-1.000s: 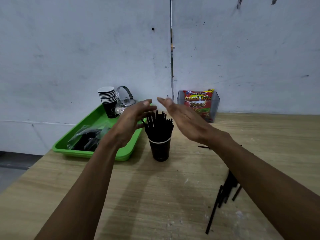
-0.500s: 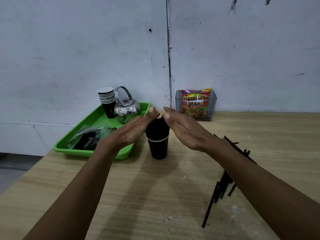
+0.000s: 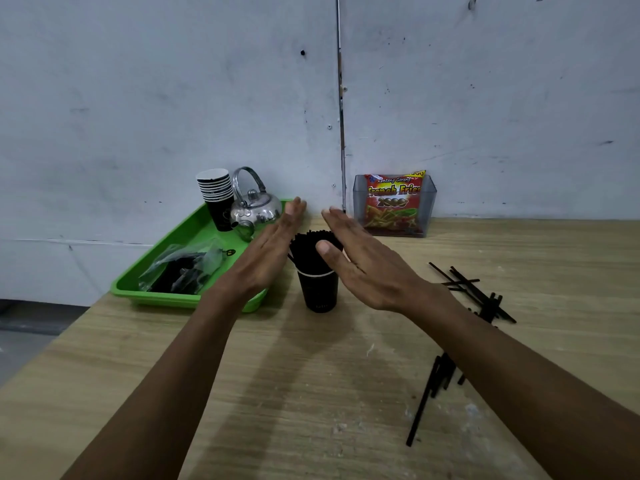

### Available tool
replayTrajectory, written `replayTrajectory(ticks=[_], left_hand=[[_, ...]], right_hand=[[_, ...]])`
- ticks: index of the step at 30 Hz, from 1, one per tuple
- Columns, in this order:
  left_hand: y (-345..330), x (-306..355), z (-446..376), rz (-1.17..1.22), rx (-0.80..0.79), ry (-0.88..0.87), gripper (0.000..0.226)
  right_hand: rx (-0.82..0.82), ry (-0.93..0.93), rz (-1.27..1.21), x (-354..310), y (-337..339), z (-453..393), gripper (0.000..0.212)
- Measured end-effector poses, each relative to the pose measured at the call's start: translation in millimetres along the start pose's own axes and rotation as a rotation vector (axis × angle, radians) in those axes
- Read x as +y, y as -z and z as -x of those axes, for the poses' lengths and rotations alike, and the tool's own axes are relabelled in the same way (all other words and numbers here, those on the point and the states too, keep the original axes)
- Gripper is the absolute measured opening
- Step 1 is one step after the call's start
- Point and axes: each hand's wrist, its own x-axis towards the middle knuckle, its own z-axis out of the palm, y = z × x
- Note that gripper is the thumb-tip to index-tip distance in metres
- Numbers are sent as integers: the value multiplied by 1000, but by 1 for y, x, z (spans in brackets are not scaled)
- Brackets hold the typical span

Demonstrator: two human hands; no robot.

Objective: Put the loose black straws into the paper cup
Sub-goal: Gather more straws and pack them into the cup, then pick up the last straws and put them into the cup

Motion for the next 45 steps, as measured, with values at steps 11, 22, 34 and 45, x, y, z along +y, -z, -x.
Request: replayTrajectory(ticks=[11, 22, 34, 45], left_hand=[[-7, 0, -3, -95, 46, -27, 95], [-82, 53, 11, -104, 570, -551, 19], [-188, 5, -34, -616, -22, -88, 30], [-210, 11, -61, -938, -138, -110, 19]], right_hand=[[-6, -4, -2, 2, 3, 9, 67], [389, -221, -55, 60, 38, 72, 44], [495, -579, -87, 139, 53, 154, 35], [624, -538, -241, 159, 44, 161, 31]])
